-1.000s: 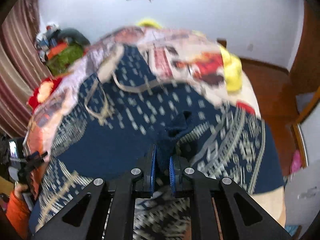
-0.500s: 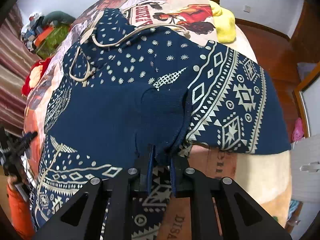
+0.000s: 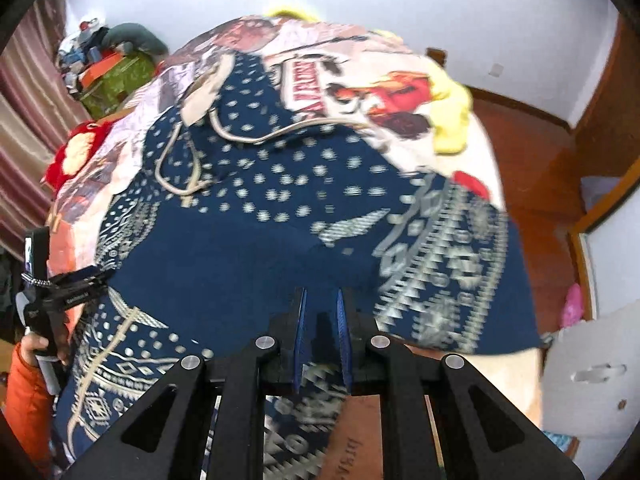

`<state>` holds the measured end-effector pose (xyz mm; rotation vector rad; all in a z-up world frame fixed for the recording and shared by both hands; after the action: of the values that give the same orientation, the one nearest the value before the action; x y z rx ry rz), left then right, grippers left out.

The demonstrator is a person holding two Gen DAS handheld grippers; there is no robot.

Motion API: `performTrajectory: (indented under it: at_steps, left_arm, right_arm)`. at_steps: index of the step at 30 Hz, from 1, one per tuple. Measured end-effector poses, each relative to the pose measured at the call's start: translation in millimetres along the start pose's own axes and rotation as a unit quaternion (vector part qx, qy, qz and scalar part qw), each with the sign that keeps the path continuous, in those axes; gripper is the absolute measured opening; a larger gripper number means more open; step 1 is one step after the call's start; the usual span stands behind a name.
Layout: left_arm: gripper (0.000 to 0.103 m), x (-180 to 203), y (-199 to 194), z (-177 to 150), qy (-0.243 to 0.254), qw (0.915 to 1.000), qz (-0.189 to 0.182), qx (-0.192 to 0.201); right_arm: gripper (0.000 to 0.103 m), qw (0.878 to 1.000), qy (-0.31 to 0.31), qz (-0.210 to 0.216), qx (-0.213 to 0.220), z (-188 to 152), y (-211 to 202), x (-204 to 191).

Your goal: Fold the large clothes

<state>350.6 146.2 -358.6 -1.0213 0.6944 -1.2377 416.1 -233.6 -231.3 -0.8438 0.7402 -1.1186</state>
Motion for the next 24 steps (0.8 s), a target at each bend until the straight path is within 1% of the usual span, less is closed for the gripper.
performTrajectory:
  at_steps: [3, 5, 7, 10, 11, 13, 14, 16, 18, 19, 21, 22, 24]
  left_arm:
    - [0.069, -5, -7, -5, 0.003, 1.0000, 0.001, -0.006]
    - [0.069, -7, -14, -11, 0.008, 0.9999, -0.004, -0.012]
    - [0.069, -6, -23, -11, 0.012, 0.9998, -0.005, -0.012]
    - [0.069, -2, -36, -9, 0.022, 0.9997, -0.005, -0.005]
    - [0.069, 2, -40, -6, 0.027, 0.9996, -0.004, 0.001]
    - [0.069, 13, -51, 3, 0.035, 0.9992, -0.004, 0.020]
    - [0.069, 20, -57, 10, 0.043, 0.9984, -0.008, 0.034]
    - [0.069, 34, -65, 22, 0.049, 0.9975, -0.018, 0.047]
    - [0.069, 53, -72, 35, 0.055, 0.9963, -0.030, 0.058]
    - [0.069, 62, -73, 40, 0.058, 0.9959, -0.035, 0.061]
    - [0.069, 81, -70, 47, 0.066, 0.9950, -0.043, 0.060]
    - [0.070, 88, -67, 50, 0.072, 0.9945, -0.046, 0.062]
    - [0.070, 107, -60, 50, 0.081, 0.9938, -0.056, 0.052]
  right_arm:
    - [0.010, 0.999, -0.001, 0.025, -0.042, -9, 33, -11]
    - [0.010, 0.997, -0.001, 0.023, -0.070, -21, 58, -10]
    - [0.010, 0.997, 0.003, 0.036, -0.061, -24, 60, -9]
    - [0.010, 0.995, 0.047, 0.064, -0.061, -22, 47, 3]
    - [0.010, 0.994, 0.062, 0.068, -0.061, -22, 43, 10]
    - [0.010, 0.993, 0.077, 0.067, -0.053, -24, 33, 21]
    - [0.010, 0.993, 0.085, 0.064, -0.040, -23, 24, 31]
    - [0.010, 0.993, 0.103, 0.059, -0.022, -23, 10, 47]
    - [0.010, 0.990, 0.133, 0.038, -0.001, -22, -5, 74]
    - [0.010, 0.987, 0.154, 0.034, 0.010, -23, -14, 90]
    - [0.010, 0.981, 0.190, 0.040, 0.020, -26, -23, 110]
    - [0.011, 0.976, 0.211, 0.045, 0.020, -29, -27, 122]
    - [0.011, 0.965, 0.256, 0.051, 0.010, -39, -27, 144]
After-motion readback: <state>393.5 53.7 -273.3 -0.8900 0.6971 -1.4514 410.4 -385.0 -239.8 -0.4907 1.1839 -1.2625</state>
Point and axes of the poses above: each gripper's, at about its wrist camera, not at the fingertips, and y roughly the way its jaws point, x to its right, z to its top, the point moved 9 cm from there along y, roughly the way its jaws point, and after that the axes turned 3 degrees about x, right-handed, at the moved point
